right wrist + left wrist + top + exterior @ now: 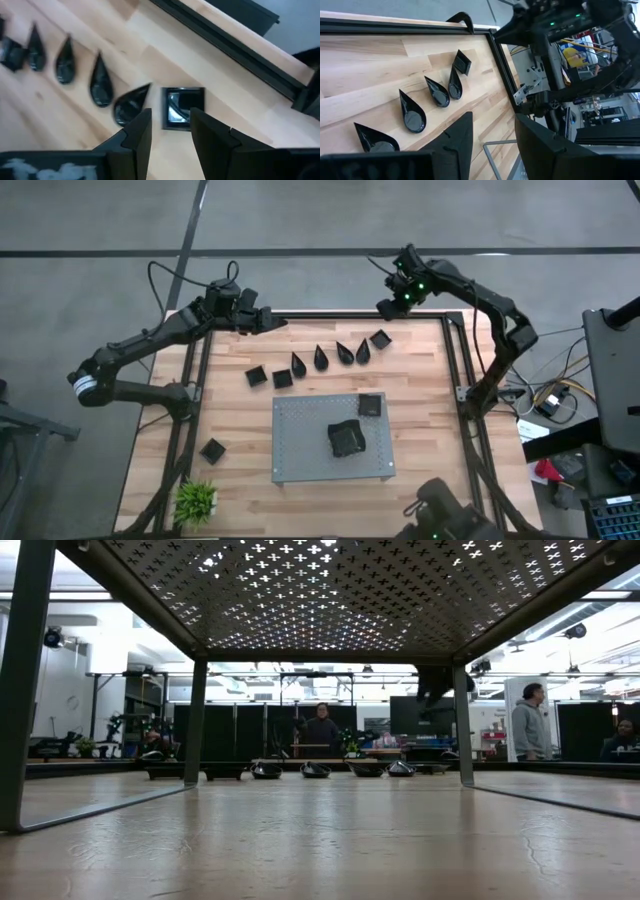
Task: Pick & Place Mini shaped plates
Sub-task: Stack the square plate on top of the other square plate on the shelf
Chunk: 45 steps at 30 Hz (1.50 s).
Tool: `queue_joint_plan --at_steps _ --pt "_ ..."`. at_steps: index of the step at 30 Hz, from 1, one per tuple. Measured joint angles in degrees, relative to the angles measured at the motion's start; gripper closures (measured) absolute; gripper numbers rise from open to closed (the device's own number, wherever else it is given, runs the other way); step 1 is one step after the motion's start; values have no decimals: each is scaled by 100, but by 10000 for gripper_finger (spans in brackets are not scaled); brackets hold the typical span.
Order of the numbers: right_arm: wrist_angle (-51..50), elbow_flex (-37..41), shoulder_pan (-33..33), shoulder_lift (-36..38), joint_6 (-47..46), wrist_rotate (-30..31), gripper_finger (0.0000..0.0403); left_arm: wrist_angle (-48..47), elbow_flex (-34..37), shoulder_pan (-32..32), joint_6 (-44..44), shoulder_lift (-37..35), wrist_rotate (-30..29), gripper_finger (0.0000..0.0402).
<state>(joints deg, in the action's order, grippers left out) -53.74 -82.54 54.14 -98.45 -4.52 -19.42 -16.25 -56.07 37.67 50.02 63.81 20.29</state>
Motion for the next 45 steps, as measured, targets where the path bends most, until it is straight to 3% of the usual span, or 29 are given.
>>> queue_joint_plan --at_steps 9,25,33,39,45 --pt "514 728 102 -488 145 -11 270 -2 2 0 96 0 0 264" --pt "599 555 223 -1588 322 32 284 -4 2 0 217 0 2 264" --pt "601 472 225 -1670 366 39 297 -4 2 0 262 0 1 264" --pt "605 472 233 -1670 457 65 325 -4 2 1 264 0 -4 264" --pt "601 472 229 -1661 495 49 387 -4 2 2 267 0 -79 264"
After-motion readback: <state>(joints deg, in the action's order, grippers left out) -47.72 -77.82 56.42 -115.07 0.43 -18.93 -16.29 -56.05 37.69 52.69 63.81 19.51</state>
